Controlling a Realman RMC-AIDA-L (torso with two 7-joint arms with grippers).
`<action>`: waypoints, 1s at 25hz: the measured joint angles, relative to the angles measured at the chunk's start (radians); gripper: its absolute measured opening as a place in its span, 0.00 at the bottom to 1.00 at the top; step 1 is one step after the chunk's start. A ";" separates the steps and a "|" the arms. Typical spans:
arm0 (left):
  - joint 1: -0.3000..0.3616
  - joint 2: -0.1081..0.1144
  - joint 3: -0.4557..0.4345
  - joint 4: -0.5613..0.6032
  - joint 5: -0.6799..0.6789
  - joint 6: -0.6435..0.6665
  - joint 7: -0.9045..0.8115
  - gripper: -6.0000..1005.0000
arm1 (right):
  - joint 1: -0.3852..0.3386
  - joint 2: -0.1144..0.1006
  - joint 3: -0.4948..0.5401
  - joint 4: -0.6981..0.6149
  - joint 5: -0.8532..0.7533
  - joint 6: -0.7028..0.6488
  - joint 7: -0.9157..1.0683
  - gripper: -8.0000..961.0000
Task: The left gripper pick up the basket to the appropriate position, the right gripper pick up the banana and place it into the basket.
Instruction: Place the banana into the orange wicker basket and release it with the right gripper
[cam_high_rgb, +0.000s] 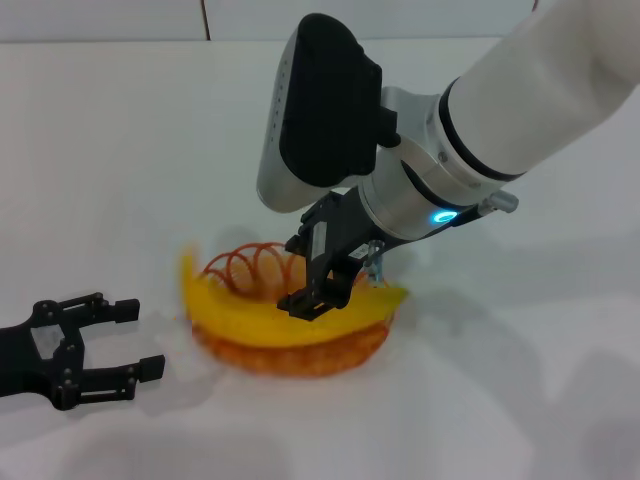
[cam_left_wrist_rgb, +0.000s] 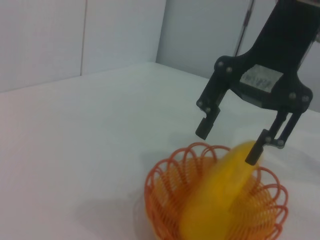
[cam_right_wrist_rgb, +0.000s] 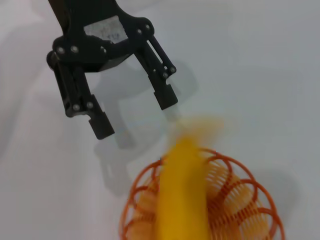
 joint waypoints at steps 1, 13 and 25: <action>0.000 0.000 0.000 0.000 0.000 0.000 0.000 0.84 | 0.000 0.000 0.000 0.002 0.000 0.000 0.000 0.60; 0.001 0.000 0.000 0.000 0.000 0.000 -0.001 0.84 | -0.001 -0.005 0.022 -0.007 -0.015 -0.044 0.004 0.71; 0.000 0.000 0.000 0.002 0.000 0.000 0.002 0.84 | -0.241 -0.011 0.373 -0.182 0.013 -0.235 -0.293 0.77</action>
